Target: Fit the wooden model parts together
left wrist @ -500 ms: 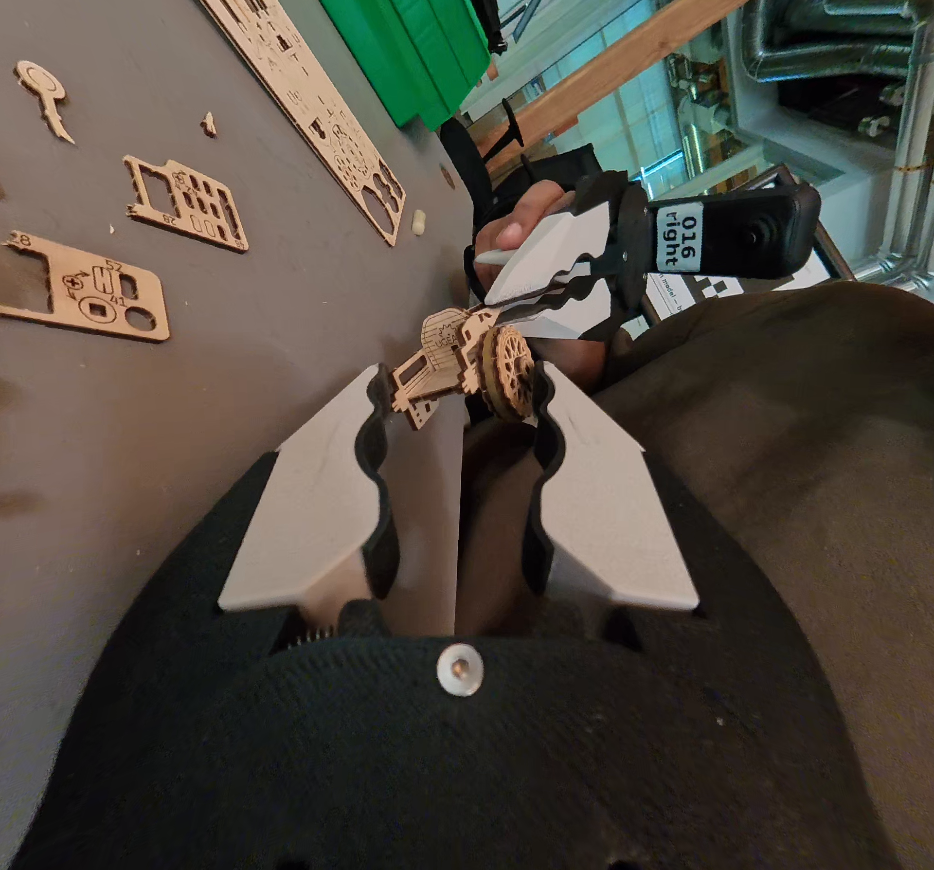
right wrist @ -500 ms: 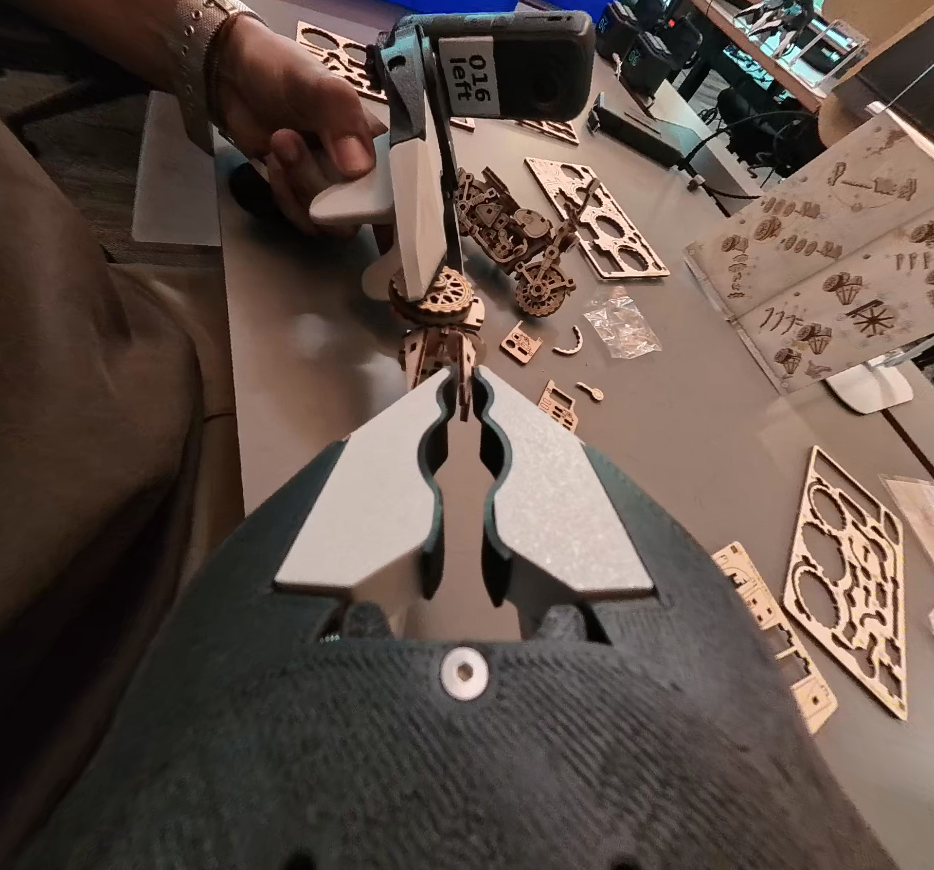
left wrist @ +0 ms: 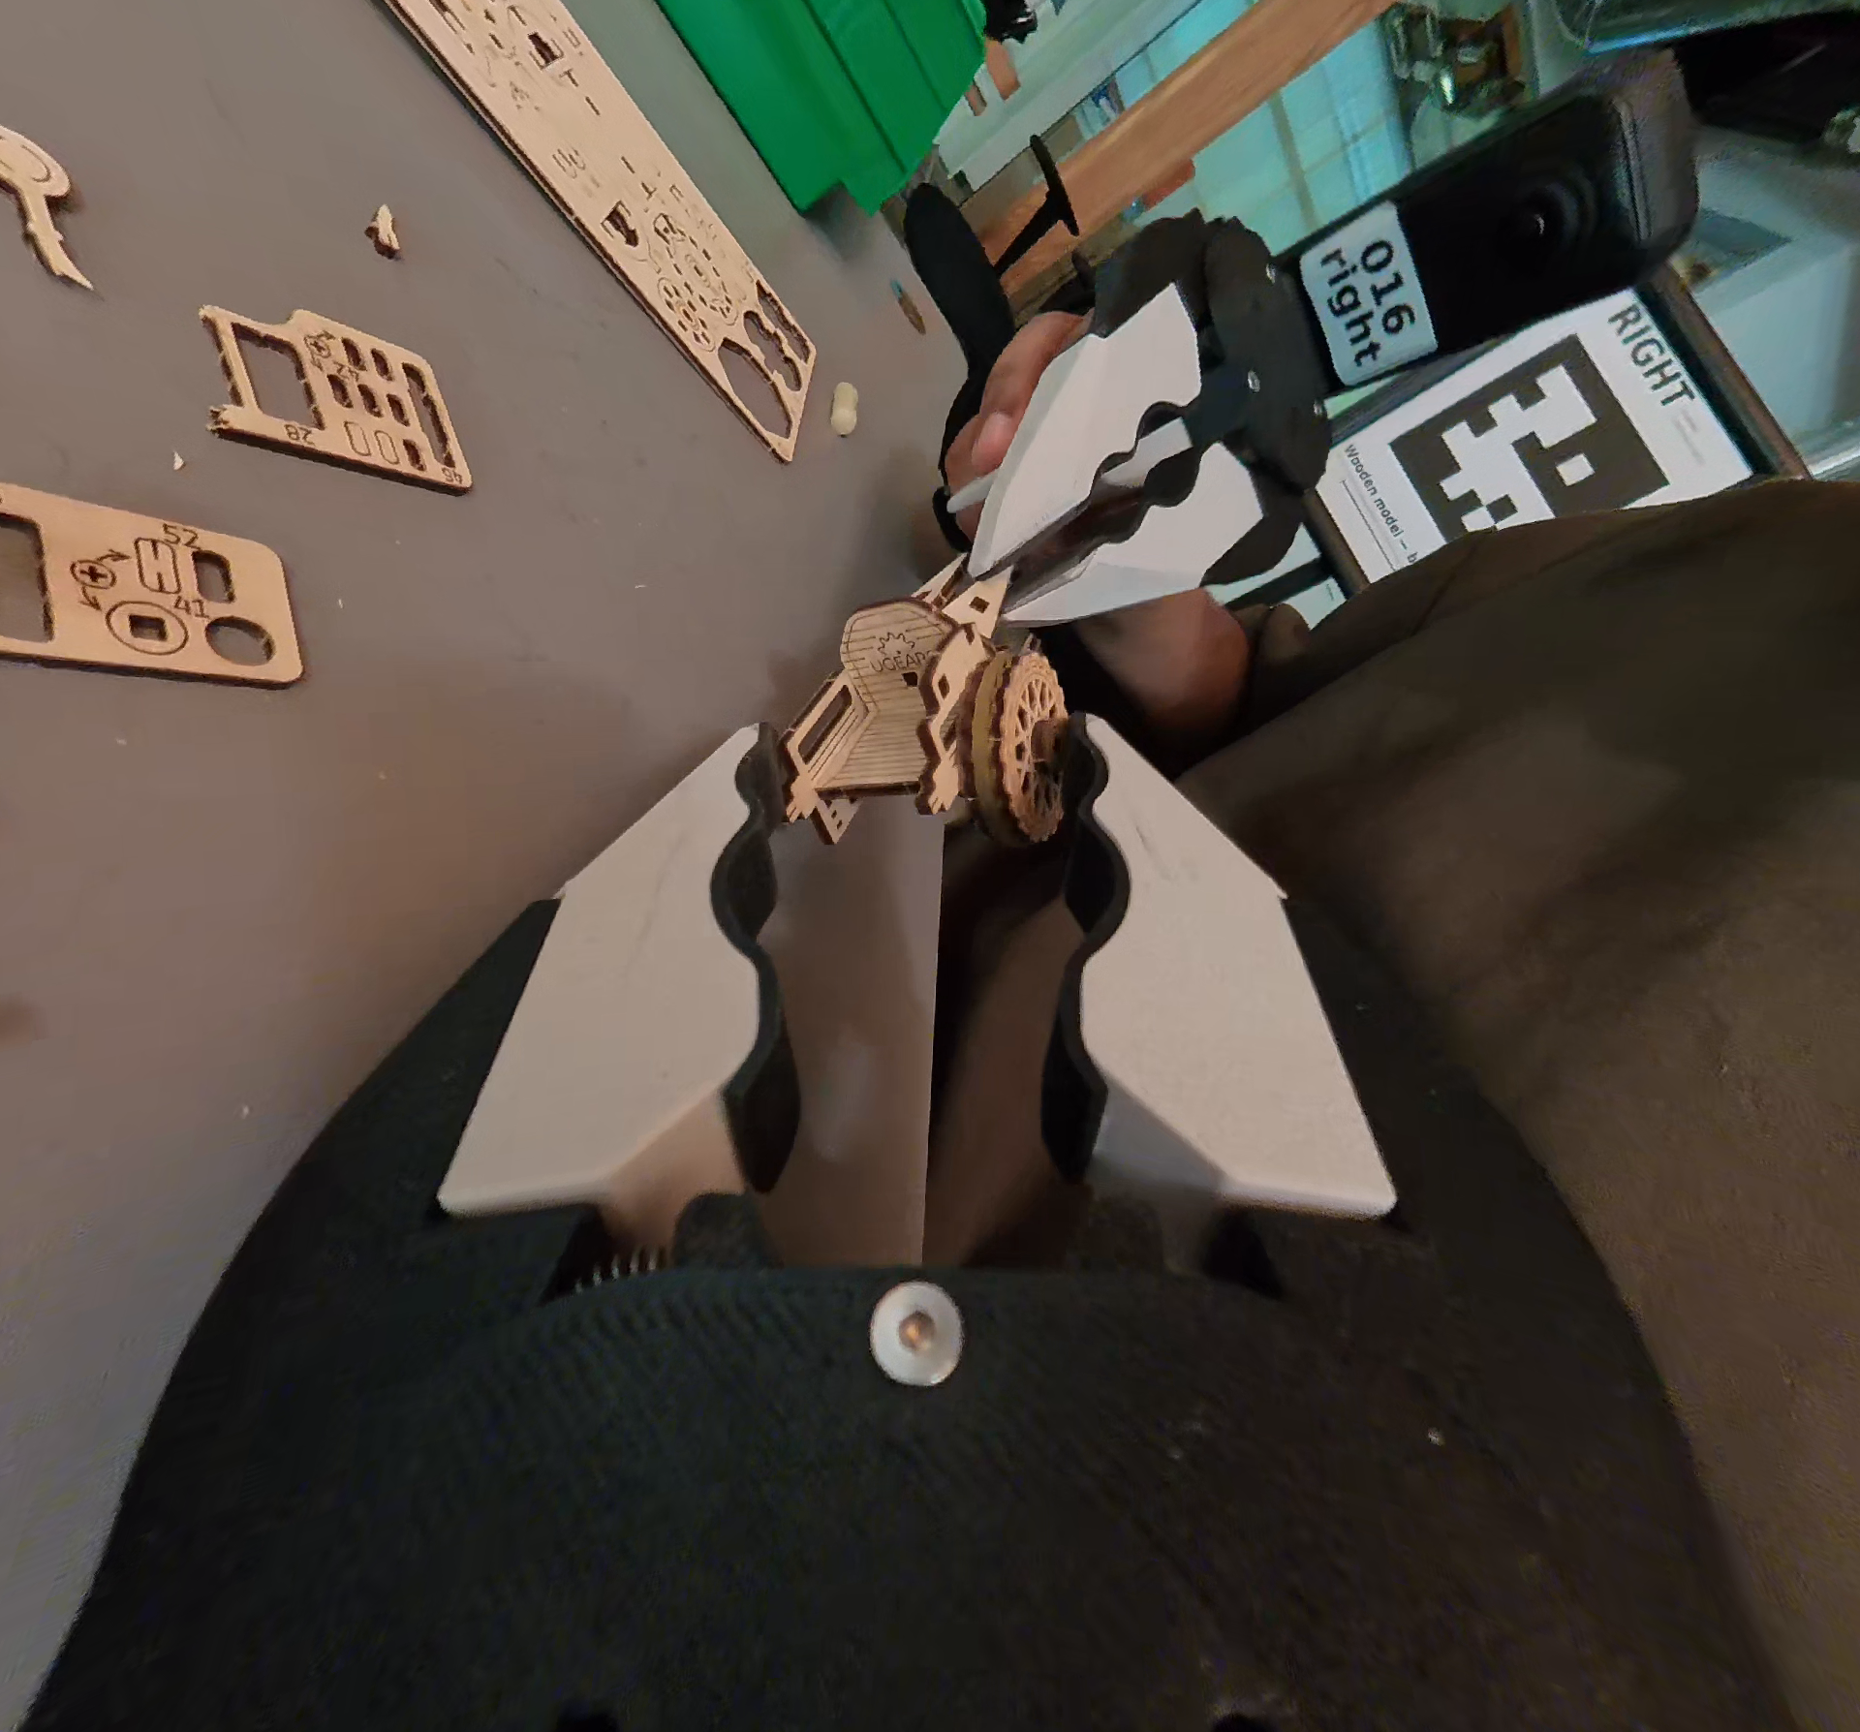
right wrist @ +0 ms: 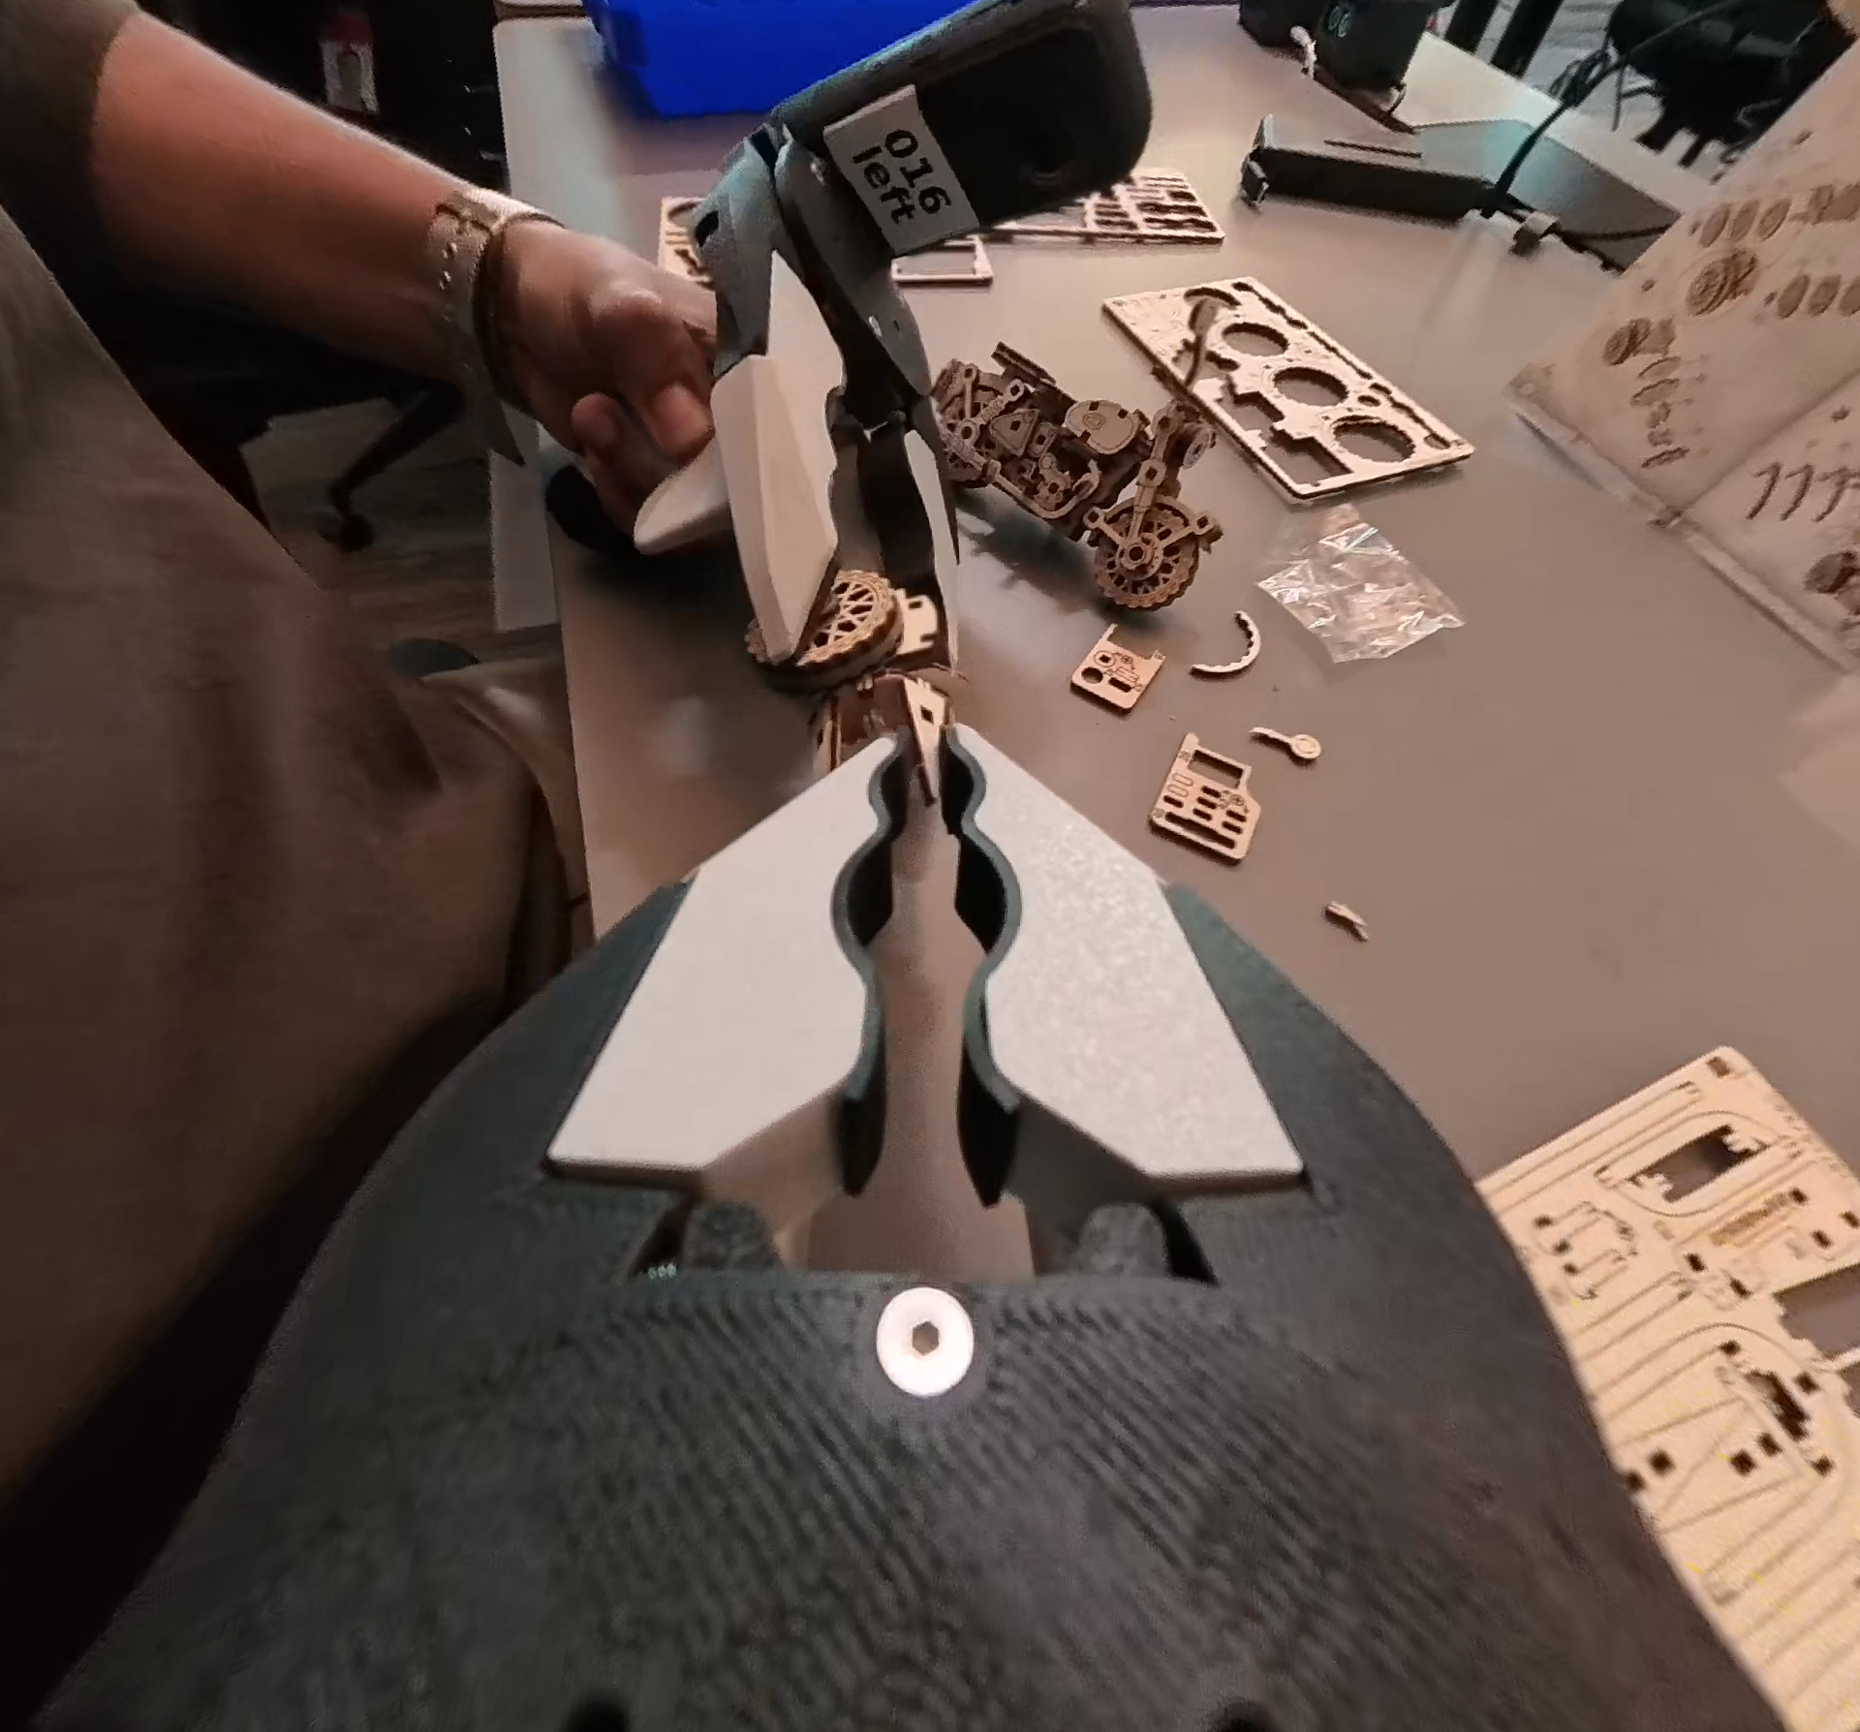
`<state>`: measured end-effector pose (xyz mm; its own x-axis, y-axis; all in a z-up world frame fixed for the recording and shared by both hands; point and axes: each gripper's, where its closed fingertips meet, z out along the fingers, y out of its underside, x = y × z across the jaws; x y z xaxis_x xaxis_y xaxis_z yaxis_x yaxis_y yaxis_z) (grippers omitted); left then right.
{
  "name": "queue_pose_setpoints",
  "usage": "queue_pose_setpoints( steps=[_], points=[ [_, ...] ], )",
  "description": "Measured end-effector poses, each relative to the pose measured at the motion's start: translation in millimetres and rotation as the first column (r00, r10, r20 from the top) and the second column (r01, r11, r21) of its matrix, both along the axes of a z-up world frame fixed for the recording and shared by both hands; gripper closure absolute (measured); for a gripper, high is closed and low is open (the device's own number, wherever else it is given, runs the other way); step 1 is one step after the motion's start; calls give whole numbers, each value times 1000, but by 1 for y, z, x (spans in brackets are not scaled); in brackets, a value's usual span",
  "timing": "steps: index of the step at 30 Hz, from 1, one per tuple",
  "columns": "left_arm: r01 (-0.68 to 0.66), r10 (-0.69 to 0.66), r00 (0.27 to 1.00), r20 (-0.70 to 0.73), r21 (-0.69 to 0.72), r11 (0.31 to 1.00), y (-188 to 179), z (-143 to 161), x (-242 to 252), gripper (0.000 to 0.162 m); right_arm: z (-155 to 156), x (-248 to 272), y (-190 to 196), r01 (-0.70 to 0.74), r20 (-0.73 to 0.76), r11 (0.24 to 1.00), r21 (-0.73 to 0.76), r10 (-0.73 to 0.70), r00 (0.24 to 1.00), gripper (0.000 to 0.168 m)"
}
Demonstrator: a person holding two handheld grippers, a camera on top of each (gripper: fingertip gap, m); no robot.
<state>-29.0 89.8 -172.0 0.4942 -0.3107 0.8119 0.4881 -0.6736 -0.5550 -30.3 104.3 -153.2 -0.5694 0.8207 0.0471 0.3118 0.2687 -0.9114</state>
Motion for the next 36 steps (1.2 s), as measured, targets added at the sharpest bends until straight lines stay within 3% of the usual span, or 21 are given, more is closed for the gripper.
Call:
queue_pose_setpoints(
  steps=[4,19,22,25,27,30,33,36],
  points=[
    [-4,5,999,-35,30,1000,0,2,0,107,3,0,0,-4,7,999,-51,4,1000,165],
    [78,-84,954,287,31,996,-6,25,12,97,18,6,-6,-45,-101,999,-30,42,994,167],
    [9,-23,983,184,76,997,-2,27,-1,89,19,2,0,-10,-69,996,-93,4,998,167],
    [-103,118,990,-82,169,980,3,24,-23,74,17,-3,11,54,2,976,-209,-55,998,167],
    [-140,215,925,-313,243,960,7,20,-34,65,13,-7,18,105,82,942,-319,-83,993,168],
    [-72,253,786,-564,322,944,7,15,-29,52,9,-11,21,168,203,852,-495,-74,976,167],
    [-7,246,724,-645,349,937,7,12,-13,53,0,-10,18,212,300,786,-581,-35,953,167],
    [56,199,689,-696,325,944,5,2,-4,65,-9,-7,10,219,364,763,-608,23,931,167]
  ],
)
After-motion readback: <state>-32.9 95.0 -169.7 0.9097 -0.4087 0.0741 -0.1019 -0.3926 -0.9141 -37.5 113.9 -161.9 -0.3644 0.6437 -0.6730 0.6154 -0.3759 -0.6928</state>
